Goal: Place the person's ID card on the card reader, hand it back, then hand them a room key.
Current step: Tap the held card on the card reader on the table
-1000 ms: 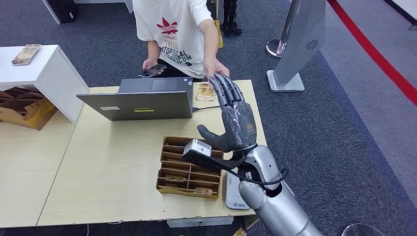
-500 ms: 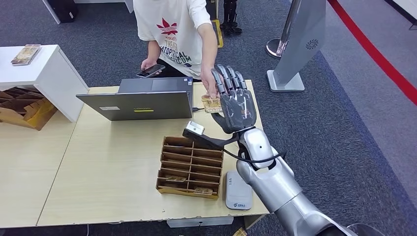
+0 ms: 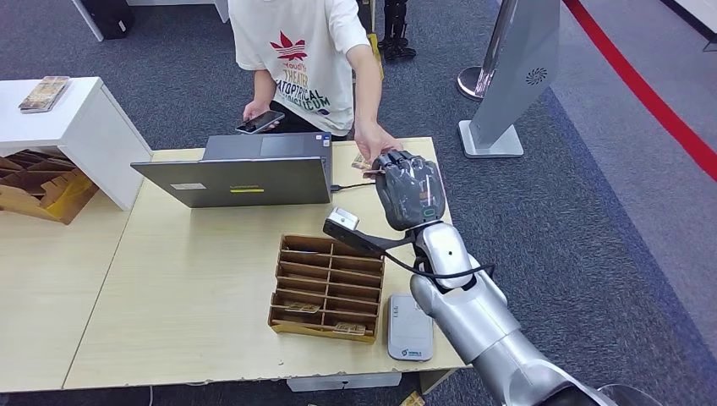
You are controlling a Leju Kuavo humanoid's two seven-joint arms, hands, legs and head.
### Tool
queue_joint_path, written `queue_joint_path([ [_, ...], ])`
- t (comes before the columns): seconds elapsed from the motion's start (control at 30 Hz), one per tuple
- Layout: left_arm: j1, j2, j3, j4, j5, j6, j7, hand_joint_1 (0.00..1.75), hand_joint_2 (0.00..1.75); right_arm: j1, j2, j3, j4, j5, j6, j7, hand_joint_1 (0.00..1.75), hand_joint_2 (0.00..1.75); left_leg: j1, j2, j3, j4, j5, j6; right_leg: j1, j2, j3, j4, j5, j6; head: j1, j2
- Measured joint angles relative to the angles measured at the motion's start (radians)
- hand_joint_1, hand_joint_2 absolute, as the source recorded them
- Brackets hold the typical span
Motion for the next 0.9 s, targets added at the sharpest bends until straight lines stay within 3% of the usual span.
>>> queue_joint_path([
  [0.27,0.001,0.000,0.000,0.000,0.002,0.004,-0.001,0.00,0.00,0.018,0.000,-0.020,0.012,-0.028,0.000,-0.004,1.75,1.75,0.000,0.000,0.000,0.000,0.000,0.000,0.000,0.000,0.000,0.000,0.000,0.000,0.000,0.000],
  [0.4,0.002,0.000,0.001,0.000,0.007,0.009,0.002,0.00,0.00,0.048,0.004,-0.042,-0.001,-0.110,0.013,-0.037,1.75,1.75,0.000,0.000,0.000,0.000,0.000,0.000,0.000,0.000,0.000,0.000,0.000,0.000,0.000,0.000],
  [0.57,0.009,-0.001,0.014,0.000,0.023,0.020,0.005,0.00,0.00,0.132,0.028,-0.093,-0.096,-0.368,0.100,-0.107,1.75,1.75,0.000,0.000,0.000,0.000,0.000,0.000,0.000,0.000,-0.001,0.000,0.000,0.000,0.000,0.000],
  [0.73,0.014,-0.002,0.029,0.000,0.029,0.027,0.005,0.00,0.00,0.188,0.044,-0.129,-0.185,-0.493,0.151,-0.130,1.75,1.75,0.000,0.000,-0.001,0.000,0.000,0.000,0.000,0.000,-0.001,0.000,0.000,0.000,0.000,0.000],
  [0.9,0.020,-0.006,0.055,0.000,0.042,0.042,0.005,0.00,0.00,0.282,0.056,-0.177,-0.308,-0.822,0.253,-0.141,1.75,1.75,0.000,0.000,-0.001,0.000,0.000,0.000,0.000,0.000,-0.001,0.000,0.000,0.000,0.000,0.000],
])
